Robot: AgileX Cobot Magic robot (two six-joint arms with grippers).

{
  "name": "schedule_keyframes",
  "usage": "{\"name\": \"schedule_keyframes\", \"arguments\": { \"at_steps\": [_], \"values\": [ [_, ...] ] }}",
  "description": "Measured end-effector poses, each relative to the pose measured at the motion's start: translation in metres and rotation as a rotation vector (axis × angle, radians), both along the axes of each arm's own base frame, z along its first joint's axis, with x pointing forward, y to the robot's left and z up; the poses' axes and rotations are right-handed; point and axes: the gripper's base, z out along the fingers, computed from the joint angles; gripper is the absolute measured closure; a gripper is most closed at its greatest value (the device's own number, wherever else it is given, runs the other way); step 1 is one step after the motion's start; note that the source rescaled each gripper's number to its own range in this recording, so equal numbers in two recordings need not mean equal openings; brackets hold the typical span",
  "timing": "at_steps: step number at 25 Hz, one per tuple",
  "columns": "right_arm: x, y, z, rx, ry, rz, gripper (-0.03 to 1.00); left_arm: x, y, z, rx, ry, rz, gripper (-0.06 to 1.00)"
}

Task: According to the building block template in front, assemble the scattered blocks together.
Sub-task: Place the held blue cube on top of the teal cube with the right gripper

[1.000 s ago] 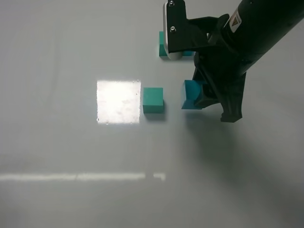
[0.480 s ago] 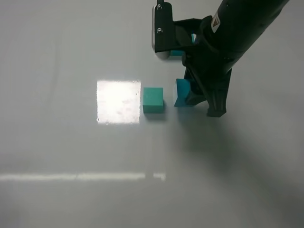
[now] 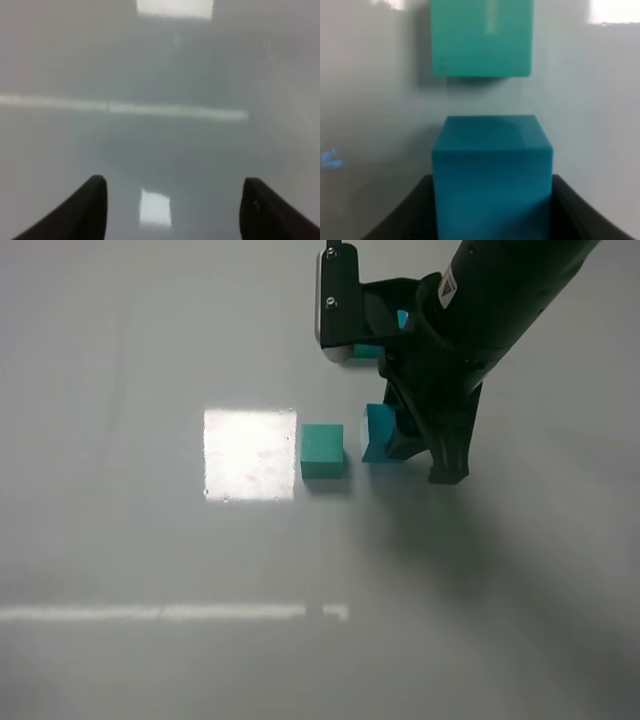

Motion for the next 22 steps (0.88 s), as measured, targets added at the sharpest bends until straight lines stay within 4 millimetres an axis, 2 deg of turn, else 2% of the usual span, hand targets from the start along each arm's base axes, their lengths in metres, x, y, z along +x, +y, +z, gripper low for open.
{"name": "schedule_keyframes", "arguments": {
  "at_steps": [11, 22],
  "values": [
    [-0.001, 0.016, -0.007, -0.007, -0.017, 0.024, 0.82, 0.0, 0.0, 0.0, 0.0, 0.0, 0.0, 0.35],
    [0.007, 0.021, -0.015, -0.019, -0.024, -0.001, 0.82, 0.0, 0.0, 0.0, 0.0, -0.001, 0.0, 0.35]
  ]
}}
